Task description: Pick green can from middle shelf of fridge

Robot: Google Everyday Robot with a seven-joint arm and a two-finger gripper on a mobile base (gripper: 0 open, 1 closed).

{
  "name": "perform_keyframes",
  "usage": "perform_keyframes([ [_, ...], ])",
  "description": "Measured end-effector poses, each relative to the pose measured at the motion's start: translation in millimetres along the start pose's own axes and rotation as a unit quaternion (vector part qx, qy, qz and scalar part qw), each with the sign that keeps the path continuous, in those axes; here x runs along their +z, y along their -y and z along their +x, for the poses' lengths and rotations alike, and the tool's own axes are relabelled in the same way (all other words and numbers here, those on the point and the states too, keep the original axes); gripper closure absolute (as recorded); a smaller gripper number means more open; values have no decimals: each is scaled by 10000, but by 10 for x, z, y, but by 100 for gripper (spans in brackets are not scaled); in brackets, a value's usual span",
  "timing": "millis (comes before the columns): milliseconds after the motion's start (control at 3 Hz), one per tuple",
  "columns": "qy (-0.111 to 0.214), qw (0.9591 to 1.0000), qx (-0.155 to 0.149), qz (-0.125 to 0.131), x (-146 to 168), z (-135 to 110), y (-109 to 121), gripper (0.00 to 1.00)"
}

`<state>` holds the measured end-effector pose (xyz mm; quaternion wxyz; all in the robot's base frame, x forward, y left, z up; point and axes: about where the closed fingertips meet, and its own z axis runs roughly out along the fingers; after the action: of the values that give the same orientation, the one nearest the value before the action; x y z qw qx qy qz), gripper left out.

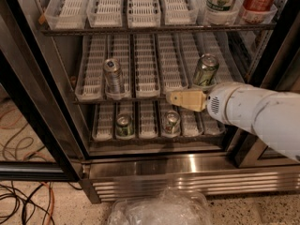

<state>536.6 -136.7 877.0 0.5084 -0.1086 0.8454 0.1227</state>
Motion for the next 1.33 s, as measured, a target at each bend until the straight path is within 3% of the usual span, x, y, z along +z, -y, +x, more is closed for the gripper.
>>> perform_keyframes([
  [667, 471, 9971, 152, 577, 144, 235, 548, 0],
  [1000, 712, 9940, 77, 823, 363, 313, 700, 0],
  [1333, 937, 9911, 7, 950, 668, 224, 552, 0],
])
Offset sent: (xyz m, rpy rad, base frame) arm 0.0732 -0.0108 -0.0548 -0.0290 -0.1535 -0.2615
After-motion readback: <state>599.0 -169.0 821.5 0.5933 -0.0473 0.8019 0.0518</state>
